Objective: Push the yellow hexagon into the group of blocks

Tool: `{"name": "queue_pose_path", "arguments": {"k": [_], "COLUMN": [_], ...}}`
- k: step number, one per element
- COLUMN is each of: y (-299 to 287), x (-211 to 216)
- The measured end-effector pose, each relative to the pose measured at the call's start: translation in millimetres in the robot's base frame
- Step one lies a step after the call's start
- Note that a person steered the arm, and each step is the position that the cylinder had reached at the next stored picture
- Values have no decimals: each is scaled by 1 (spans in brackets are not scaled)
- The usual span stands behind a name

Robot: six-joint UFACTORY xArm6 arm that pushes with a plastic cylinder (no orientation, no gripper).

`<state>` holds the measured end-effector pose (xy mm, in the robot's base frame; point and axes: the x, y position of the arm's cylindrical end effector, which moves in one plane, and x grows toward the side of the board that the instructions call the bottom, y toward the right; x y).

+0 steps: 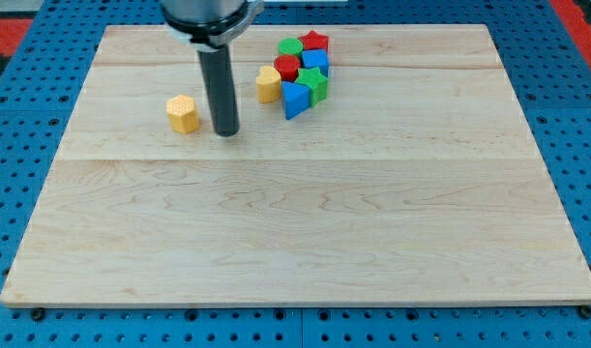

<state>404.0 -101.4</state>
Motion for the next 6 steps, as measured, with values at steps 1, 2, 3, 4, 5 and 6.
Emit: {"name": "queue_pose_path", "arguments": {"k": [1,2,3,4,5,6], "y": [-56,-84,-53,-34,-28,4], "x": [0,-9,-48,-67,-78,-90]}}
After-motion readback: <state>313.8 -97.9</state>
